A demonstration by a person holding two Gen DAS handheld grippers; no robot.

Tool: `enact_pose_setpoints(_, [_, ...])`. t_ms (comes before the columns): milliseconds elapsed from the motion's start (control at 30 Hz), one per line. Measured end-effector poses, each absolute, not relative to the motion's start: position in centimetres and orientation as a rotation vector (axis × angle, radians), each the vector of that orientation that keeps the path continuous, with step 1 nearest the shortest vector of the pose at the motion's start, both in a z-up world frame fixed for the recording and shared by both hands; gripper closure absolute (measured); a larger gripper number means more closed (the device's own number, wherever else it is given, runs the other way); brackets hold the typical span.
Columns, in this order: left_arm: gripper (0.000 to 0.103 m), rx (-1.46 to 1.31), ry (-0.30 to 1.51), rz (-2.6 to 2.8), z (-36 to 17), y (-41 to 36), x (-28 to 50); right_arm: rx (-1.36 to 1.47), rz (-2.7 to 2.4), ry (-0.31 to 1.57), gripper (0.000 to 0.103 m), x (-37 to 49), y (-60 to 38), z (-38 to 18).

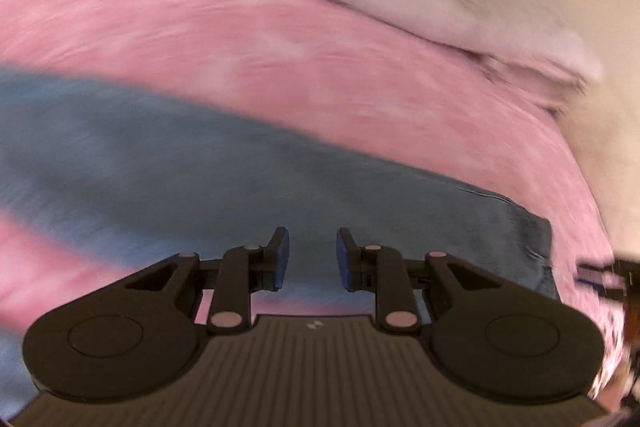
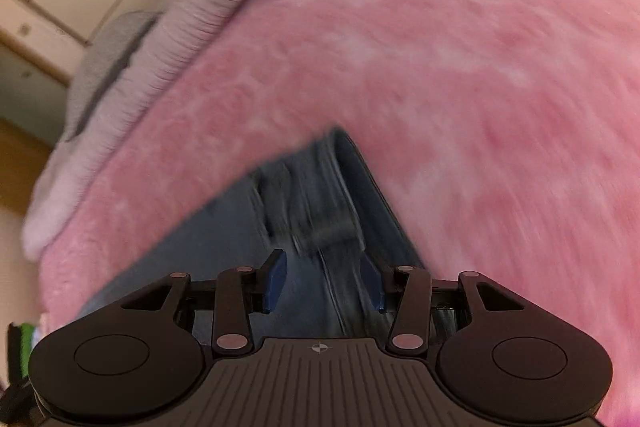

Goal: Fold clothes

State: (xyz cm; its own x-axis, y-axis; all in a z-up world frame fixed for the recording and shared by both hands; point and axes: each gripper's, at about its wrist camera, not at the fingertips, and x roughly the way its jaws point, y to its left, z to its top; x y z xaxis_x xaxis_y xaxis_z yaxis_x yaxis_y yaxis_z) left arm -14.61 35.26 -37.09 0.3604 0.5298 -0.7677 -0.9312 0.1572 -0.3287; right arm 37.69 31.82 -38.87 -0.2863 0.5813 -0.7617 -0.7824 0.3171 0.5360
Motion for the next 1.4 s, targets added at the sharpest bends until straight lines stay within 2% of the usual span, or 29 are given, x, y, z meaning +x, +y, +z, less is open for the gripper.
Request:
enact_pose_setpoints(200, [0.081, -0.729, 0.707, 0.983, -38.3, 39.8, -8.6, -0.248, 1.406, 1.336, 0.057, 39.8, 37.2, -41.3])
enact_pose_setpoints(533, [0.072, -0.408, 0.946, 0.907, -41.0, 44.5, -7.2, -0.199, 1.497, 1.417, 0.057, 41.0, 41.7, -44.0])
enact_pose_setpoints(567, [0.072, -0.363, 0.982, 0.896, -41.4, 45.0, -7.1, -0.203, 1.488, 1.423, 0.063, 41.1, 41.9, -44.2])
enact_pose_setpoints(600, [0.072, -0.326, 1.017, 0.871, -41.9, 45.4, -7.0, -0.207, 1.477, 1.423, 0.073, 41.2, 42.0, -44.4])
enact_pose_setpoints(667, [0.072, -0.253, 1.091, 0.802, -43.1, 46.1, -6.9, -0.201, 1.460, 1.431, 0.078, 41.5, 42.1, -44.8])
enact_pose_setpoints(767, [0.070, -0.126, 1.194, 0.676, -44.6, 46.0, -6.5, -0.175, 1.450, 1.448, 0.079, 41.8, 41.9, -44.9])
enact_pose_setpoints(933, [0.059, -0.013, 1.228, 0.621, -45.7, 46.5, -6.3, -0.182, 1.432, 1.466, 0.079, 41.6, 42.5, -45.2])
enact_pose_setpoints(967, [0.060, -0.002, 1.229, 0.608, -45.9, 46.6, -6.2, -0.190, 1.433, 1.463, 0.079, 41.4, 42.7, -45.2])
enact_pose_setpoints(1033, [0.088, -0.015, 1.228, 0.541, -46.1, 46.8, -6.1, -0.215, 1.447, 1.432, 0.080, 41.0, 42.9, -45.0])
enact_pose_setpoints(1067, [0.096, -0.007, 1.233, 0.518, -46.2, 46.6, -5.9, -0.227, 1.465, 1.404, 0.092, 40.8, 42.9, -44.7])
enact_pose_setpoints(1100, [0.099, 0.015, 1.241, 0.508, -46.3, 46.4, -5.6, -0.238, 1.484, 1.377, 0.097, 40.6, 42.9, -44.4])
enact_pose_setpoints(1167, [0.100, 0.027, 1.211, 0.542, -45.4, 46.3, -5.7, -0.187, 1.532, 1.337, 0.098, 40.9, 42.5, -43.4])
enact_pose_setpoints(1300, [0.100, -0.053, 1.064, 0.690, -42.7, 48.3, -6.5, -0.024, 1.600, 1.261, 0.099, 42.2, 41.5, -41.4])
enact_pose_setpoints(1400, [0.098, -0.162, 0.951, 0.804, -42.3, 51.8, -5.4, 0.027, 1.473, 1.261, 0.099, 42.9, 42.4, -42.7])
